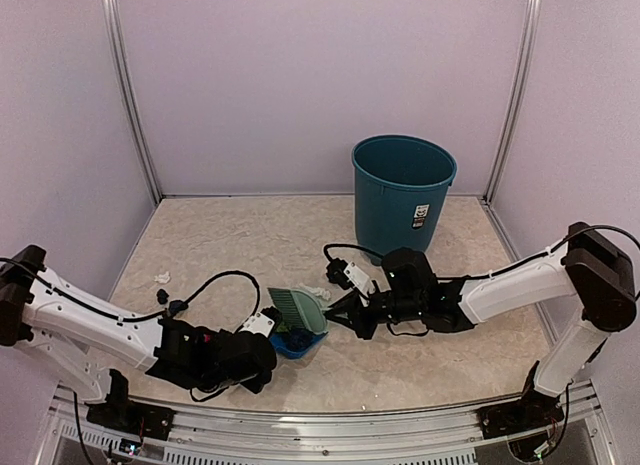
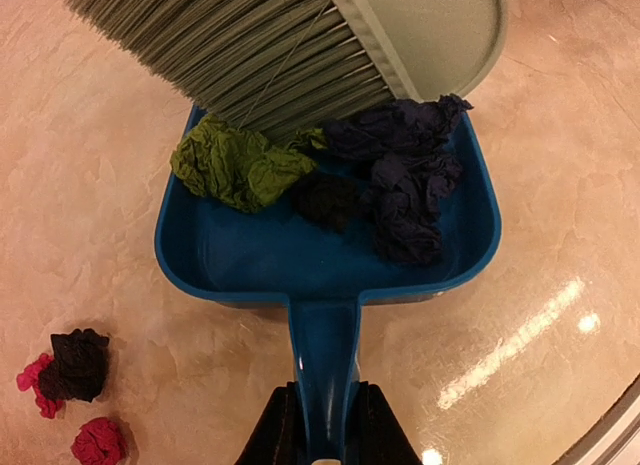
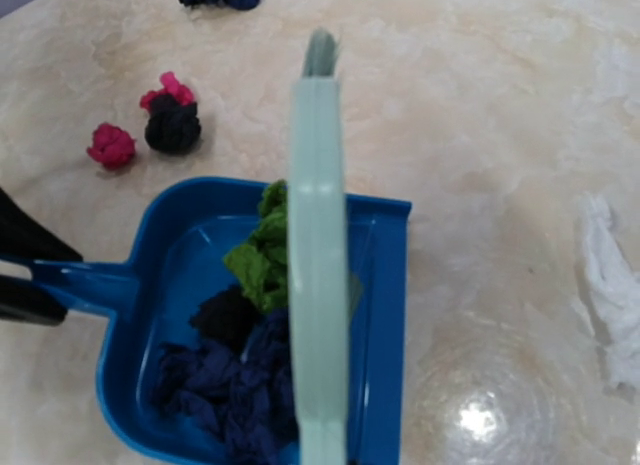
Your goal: Sweep away the paper scraps from the table
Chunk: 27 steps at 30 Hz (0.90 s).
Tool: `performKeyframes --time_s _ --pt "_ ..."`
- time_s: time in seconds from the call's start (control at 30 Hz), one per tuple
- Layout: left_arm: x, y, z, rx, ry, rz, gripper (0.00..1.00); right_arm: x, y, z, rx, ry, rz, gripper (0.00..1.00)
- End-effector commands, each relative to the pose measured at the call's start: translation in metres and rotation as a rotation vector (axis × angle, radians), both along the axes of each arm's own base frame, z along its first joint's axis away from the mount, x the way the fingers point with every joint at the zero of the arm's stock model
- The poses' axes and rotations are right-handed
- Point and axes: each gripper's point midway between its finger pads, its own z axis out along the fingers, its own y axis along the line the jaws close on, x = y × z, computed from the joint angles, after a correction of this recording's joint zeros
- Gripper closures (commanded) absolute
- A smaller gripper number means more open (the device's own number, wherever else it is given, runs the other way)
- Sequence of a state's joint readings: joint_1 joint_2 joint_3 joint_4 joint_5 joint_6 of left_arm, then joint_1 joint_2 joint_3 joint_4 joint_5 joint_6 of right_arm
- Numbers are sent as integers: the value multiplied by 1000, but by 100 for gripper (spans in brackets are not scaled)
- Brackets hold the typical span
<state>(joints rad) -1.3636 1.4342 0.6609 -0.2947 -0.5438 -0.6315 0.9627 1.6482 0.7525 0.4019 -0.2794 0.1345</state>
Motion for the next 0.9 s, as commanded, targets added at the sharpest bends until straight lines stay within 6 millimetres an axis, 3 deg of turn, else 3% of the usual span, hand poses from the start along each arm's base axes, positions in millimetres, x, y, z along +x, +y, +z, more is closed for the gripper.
performKeyframes --time_s 0.0,0.27,0.47,0.87 --pt "7 -9 14 -71 -100 14 92 -2 -2 13 18 0 -23 100" --pt "11 -6 18 -154 -191 47 93 -2 -1 22 19 5 -24 100" --pt "13 -15 29 -198 -257 37 93 -2 -2 32 31 -6 -32 100" --pt "17 -25 65 -259 -377 48 95 8 -21 86 60 -97 -124 100"
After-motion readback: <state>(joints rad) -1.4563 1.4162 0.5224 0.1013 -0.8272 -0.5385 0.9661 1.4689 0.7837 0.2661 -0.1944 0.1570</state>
